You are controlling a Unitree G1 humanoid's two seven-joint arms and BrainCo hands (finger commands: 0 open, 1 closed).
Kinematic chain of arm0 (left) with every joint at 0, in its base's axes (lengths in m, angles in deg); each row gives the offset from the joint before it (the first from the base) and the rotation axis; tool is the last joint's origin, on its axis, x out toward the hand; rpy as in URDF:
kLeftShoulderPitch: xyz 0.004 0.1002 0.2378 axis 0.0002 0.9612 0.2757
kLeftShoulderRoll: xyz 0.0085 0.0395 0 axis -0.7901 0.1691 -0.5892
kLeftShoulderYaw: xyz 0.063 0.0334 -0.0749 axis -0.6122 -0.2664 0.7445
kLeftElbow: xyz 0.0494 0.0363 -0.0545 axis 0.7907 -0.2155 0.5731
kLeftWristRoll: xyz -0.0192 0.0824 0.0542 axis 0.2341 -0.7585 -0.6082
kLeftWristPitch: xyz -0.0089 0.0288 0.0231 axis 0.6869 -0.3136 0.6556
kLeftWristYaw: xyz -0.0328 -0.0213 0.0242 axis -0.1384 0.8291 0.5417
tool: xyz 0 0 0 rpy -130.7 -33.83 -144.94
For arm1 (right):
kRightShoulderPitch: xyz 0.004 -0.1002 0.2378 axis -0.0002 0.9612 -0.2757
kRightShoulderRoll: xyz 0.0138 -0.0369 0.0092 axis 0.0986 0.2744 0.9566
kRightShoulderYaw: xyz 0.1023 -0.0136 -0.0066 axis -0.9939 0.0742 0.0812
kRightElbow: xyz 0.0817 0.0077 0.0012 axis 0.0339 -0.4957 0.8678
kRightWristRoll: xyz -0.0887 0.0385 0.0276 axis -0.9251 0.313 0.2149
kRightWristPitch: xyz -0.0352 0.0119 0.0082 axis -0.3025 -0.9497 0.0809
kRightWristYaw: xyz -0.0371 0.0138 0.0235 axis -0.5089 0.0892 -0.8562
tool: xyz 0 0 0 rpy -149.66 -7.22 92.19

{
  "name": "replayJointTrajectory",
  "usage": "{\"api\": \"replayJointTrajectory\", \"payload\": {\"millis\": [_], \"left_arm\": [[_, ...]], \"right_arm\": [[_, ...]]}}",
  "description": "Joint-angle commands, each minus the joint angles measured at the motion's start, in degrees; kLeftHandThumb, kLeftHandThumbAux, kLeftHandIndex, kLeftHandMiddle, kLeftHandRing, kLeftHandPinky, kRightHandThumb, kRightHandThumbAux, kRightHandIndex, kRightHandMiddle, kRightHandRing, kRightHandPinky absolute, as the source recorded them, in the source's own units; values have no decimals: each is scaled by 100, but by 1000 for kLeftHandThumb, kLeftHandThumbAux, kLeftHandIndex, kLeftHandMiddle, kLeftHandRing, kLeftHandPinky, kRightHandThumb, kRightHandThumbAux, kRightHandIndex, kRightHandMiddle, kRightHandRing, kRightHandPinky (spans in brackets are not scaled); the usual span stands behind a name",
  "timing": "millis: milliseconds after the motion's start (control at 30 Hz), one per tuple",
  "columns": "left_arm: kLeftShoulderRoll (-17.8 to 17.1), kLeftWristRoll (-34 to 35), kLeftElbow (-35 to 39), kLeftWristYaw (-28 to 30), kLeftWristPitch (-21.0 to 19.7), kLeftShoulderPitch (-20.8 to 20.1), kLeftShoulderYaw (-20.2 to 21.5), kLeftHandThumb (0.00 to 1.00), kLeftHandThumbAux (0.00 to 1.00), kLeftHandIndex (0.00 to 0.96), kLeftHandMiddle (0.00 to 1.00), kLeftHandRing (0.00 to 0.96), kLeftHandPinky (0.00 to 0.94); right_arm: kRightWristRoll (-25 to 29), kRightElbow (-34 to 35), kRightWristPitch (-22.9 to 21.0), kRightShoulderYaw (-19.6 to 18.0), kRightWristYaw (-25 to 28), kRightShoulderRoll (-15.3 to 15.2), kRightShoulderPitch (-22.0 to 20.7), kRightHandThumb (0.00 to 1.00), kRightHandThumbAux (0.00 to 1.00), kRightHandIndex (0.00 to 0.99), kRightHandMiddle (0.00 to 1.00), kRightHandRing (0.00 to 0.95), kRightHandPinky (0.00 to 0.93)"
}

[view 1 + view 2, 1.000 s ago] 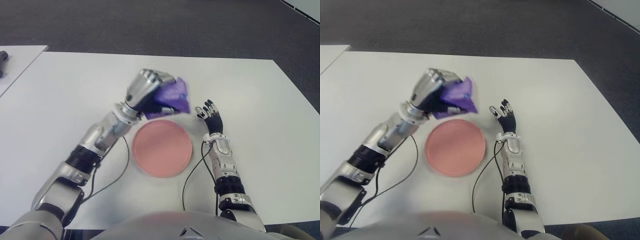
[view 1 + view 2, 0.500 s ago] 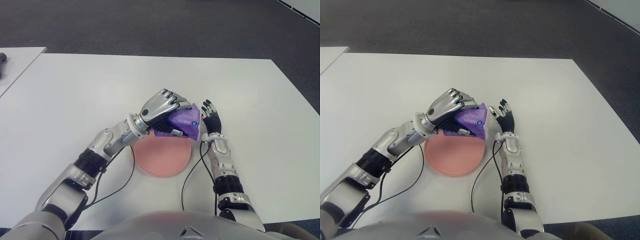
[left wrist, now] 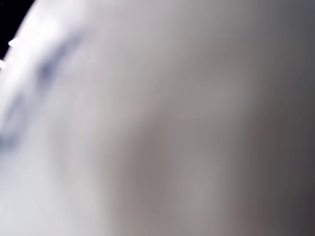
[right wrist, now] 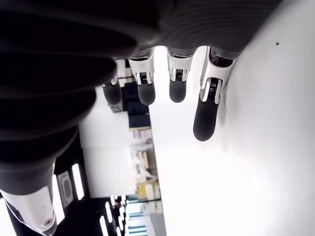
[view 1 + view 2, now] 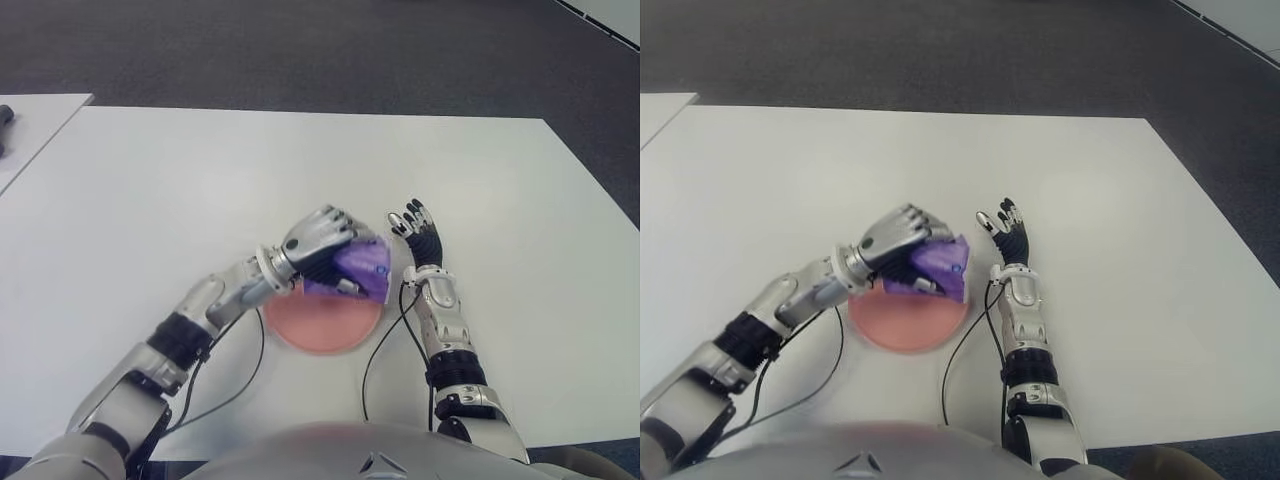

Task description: Put the tissue paper into the plate.

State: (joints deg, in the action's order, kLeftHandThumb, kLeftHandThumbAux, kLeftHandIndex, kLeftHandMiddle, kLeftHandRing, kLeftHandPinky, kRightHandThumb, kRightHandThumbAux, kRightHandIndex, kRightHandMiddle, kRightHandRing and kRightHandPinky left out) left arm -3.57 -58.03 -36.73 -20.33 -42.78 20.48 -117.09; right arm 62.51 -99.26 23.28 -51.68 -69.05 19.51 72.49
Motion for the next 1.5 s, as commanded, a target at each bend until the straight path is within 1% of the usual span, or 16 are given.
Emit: {"api": "replayJointTrajectory", "payload": {"millis": [33,133,300,467,700,900,1033,1267,1500], "left_arm": [[-61,-61,-16,384,-142,201,-105,749,695,444,843,846,820],[-52,-142,14,407,-209,300,-110,749,695,444,845,847,832],[-40,-294,-48,307,-276,348,-140,748,696,444,849,850,840],[-185,-493,112,278,-414,390,-72,748,696,444,850,853,846],[-259,-637,188,258,-600,446,-57,748,694,444,849,852,838],[-358,-979,66,38,-682,375,-183,748,694,445,849,854,847],[-420,-1200,-165,-152,-656,333,-340,747,694,445,844,850,842],[-634,-1374,-70,-113,-672,196,-464,745,694,445,841,847,847],[-687,-1518,-64,-272,-801,146,-531,745,694,444,841,846,837]], "right_arm": [[-1,-277,-258,8,-35,51,300,204,660,0,0,0,9],[2,-265,-264,5,-31,46,305,204,660,0,0,0,9],[7,-254,-271,2,-24,37,310,204,660,0,0,0,9],[7,-249,-270,3,-23,38,316,204,660,0,0,0,9],[5,-230,-271,8,-24,43,332,204,660,0,0,0,9],[5,-225,-274,8,-24,43,334,204,660,0,0,0,9],[7,-203,-277,9,-20,41,352,204,660,0,0,0,9],[3,-179,-275,18,-23,50,377,204,660,0,0,0,9],[3,-163,-278,21,-22,50,390,204,660,0,0,0,9]]}}
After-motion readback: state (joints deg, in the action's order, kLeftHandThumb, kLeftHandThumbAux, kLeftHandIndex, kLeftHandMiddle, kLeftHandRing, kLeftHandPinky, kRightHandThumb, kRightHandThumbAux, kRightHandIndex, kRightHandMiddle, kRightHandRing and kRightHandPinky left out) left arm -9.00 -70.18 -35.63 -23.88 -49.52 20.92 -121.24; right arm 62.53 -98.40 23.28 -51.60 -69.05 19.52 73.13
